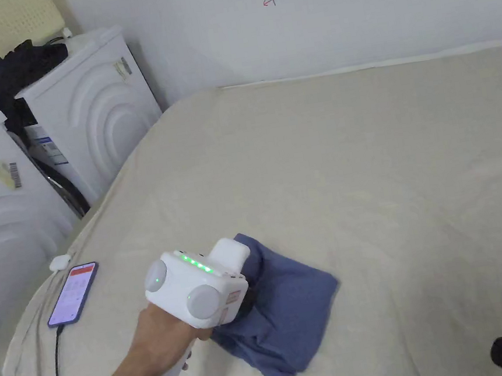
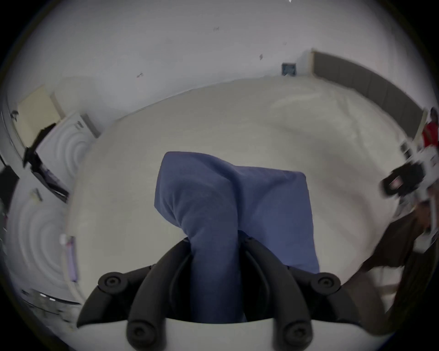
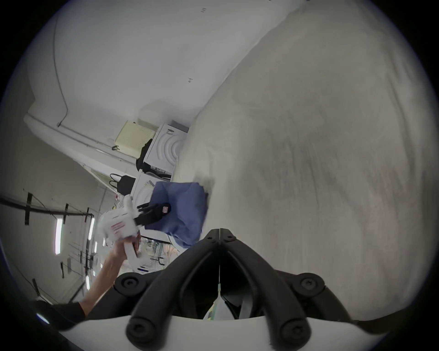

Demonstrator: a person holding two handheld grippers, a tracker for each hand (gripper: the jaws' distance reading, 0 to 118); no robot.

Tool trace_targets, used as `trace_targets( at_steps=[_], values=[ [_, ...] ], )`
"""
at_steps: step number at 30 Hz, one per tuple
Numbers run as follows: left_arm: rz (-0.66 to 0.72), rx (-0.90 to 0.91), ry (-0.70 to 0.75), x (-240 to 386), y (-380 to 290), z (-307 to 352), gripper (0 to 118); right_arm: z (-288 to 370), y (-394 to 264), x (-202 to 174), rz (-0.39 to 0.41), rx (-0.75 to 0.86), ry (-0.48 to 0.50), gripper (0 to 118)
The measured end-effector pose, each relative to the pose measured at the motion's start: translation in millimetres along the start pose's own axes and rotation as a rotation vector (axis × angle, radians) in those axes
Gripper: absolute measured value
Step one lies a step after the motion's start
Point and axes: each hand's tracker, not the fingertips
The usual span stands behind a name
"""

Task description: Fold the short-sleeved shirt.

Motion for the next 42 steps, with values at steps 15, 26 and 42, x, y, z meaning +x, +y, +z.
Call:
trace_targets(
  at_steps=[15,26,42],
  values=[
    [0.201,-0.078,0.305,-99.9,-71.7,-59.3,117,31.6,4.9,-32.5,0.237,0.029,-0.248,1],
    [0.358,0.353,0.09,-31.8,14.3,138.2,85,103.9,50.2,-124.2,0.421,0.216,-0.285,1],
    [0.342,1.018,0.12,171.0,97.1,407.1,11,232.0,21.0,-288.1,0.823,0.732,-0.663,1]
  ],
)
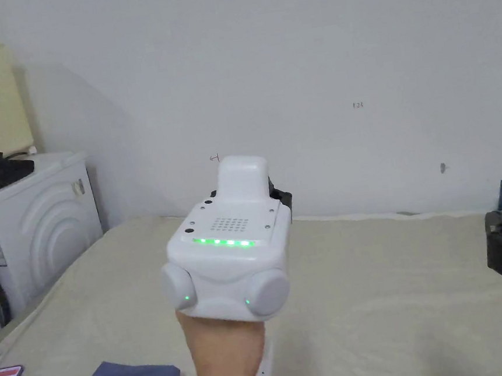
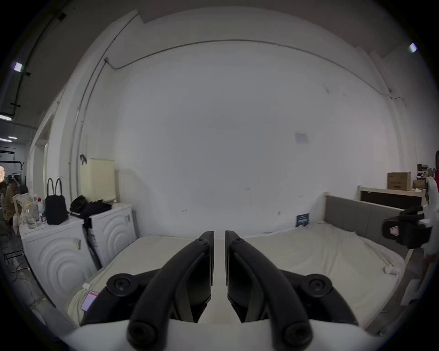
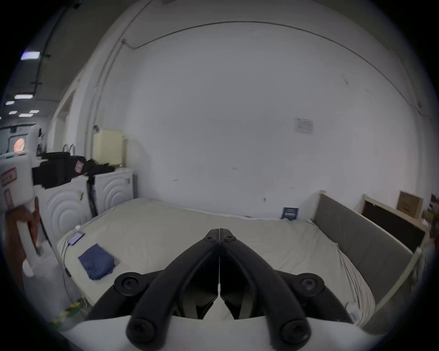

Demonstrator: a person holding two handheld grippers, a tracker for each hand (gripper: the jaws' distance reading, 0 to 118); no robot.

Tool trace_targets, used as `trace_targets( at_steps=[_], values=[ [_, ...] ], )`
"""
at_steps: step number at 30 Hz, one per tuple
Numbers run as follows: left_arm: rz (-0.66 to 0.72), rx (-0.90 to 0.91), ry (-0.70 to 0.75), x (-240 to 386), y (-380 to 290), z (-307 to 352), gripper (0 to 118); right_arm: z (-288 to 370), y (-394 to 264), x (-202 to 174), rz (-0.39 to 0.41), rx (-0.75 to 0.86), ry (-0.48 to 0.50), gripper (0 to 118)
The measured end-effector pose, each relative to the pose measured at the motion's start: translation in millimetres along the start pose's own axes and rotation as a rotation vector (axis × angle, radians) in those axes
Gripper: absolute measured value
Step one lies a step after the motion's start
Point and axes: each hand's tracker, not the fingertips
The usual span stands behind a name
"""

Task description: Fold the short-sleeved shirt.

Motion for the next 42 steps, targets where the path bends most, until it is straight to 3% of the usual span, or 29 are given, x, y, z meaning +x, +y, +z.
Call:
trace_targets(
  at_steps=[1,3,4,6,8,11,13,14,15,16,17,18,19,20,21,22,30,33,39,42],
  values=[
    [0.038,-0.026,0.049,12.3,-4.5,4.2,11,-1.8,-13.3,0.3,0.002,-0.017,-0.017,1],
    [0.059,-0.03,-0.033,28.8,-24.7,17.4,11,5.6,-45.2,-4.6,0.002,-0.038,-0.053,1],
    [0.015,-0.022,-0.06,36.5,-42.1,26.7,11,12.3,-59.2,-7.3,-0.042,-0.028,-0.091,1],
    [-0.039,-0.01,-0.004,48.5,-69.1,40.9,11,17.4,-71.7,-10.7,-0.09,0.025,-0.063,1],
    [0.023,-0.021,-0.076,44.5,-87.8,39.5,11,18.9,-67.6,-18.0,-0.065,0.011,-0.055,1],
    [0.06,-0.051,-0.066,40.5,-88.0,37.9,13,19.2,-58.8,-29.4,-0.005,0.03,-0.043,1],
    [0.065,-0.039,-0.067,37.7,-84.3,37.7,23,16.1,-59.2,-31.0,-0.004,0.049,-0.047,1],
    [0.064,-0.042,-0.063,37.1,-83.4,37.2,36,15.3,-57.5,-30.8,-0.007,0.052,-0.045,4],
    [0.062,-0.054,-0.059,35.7,-82.6,36.5,65,14.6,-55.0,-30.6,-0.007,0.053,-0.038,13],
    [0.066,-0.059,-0.056,34.1,-83.0,33.8,86,13.3,-52.8,-31.7,-0.006,0.05,-0.039,25],
    [0.071,-0.064,-0.059,32.5,-83.5,32.6,99,13.3,-50.7,-33.2,-0.005,0.047,-0.045,46],
    [0.076,-0.069,-0.059,31.3,-84.1,31.7,107,13.0,-50.8,-35.3,-0.002,0.048,-0.059,66],
    [0.08,-0.075,-0.049,31.5,-84.5,31.8,109,12.3,-51.6,-38.1,0.001,0.048,-0.082,76],
    [0.08,-0.083,-0.042,31.5,-83.3,32.6,109,11.6,-52.2,-38.6,0.001,0.045,-0.075,76],
    [0.084,-0.095,-0.03,30.8,-82.6,31.6,118,11.2,-52.6,-40.1,0.008,0.034,-0.078,115],
    [0.089,-0.104,-0.028,28.9,-83.7,31.9,118,10.9,-53.0,-42.0,0.016,0.064,-0.073,118],
    [0.059,-0.102,0.014,26.6,-77.1,29.4,118,9.9,-48.5,-36.8,-0.02,0.047,-0.054,118],
    [0.031,-0.177,0.147,35.6,-70.0,34.7,118,18.7,-38.7,-32.5,-0.033,0.054,-0.054,118],
    [0.073,-0.291,0.178,38.7,-42.3,33.0,118,26.4,-30.5,-30.7,-0.043,0.062,-0.065,118],
    [0.02,-0.116,0.163,39.7,-41.7,35.2,118,28.7,-29.7,-31.9,-0.043,0.068,-0.06,118]
  ],
)
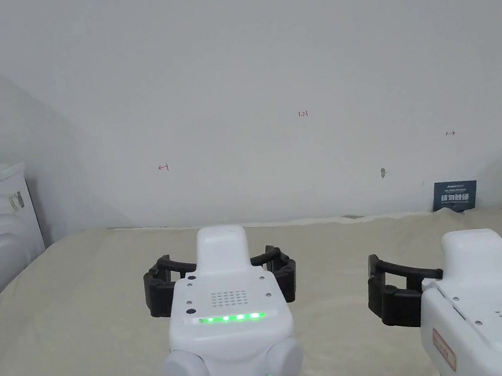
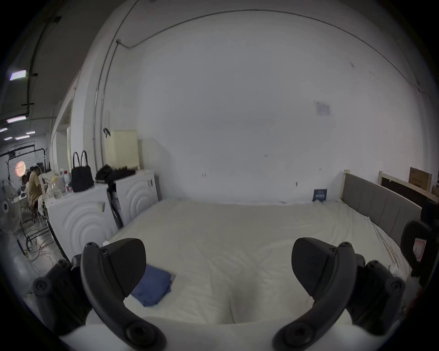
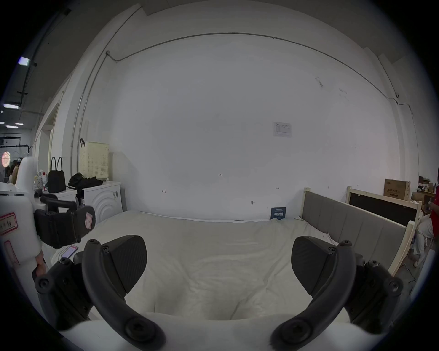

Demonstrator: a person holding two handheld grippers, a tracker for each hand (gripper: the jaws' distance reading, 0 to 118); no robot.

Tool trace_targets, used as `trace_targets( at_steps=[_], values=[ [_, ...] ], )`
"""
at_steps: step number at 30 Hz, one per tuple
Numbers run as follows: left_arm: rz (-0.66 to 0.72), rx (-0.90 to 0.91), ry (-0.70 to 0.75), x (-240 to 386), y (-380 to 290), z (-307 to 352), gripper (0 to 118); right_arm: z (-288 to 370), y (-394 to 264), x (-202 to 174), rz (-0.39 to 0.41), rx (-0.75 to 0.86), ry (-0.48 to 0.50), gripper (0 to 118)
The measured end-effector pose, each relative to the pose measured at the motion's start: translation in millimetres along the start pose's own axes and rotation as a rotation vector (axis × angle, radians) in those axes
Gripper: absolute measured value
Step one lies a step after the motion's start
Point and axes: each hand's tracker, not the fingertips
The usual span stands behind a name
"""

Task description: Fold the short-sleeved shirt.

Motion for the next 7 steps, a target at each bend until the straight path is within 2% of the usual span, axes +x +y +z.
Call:
trace_targets(
  at_steps=[2,7],
  values=[
    [0.014,-0.057,-0.013,0.7,-3.4,-7.7,118,-1.9,-0.5,-0.8,0.009,-0.002,-0.006,118],
    [0.012,-0.067,-0.069,-2.4,-4.4,9.9,118,-1.8,-2.2,1.4,0.008,0.004,-0.004,118]
  ],
)
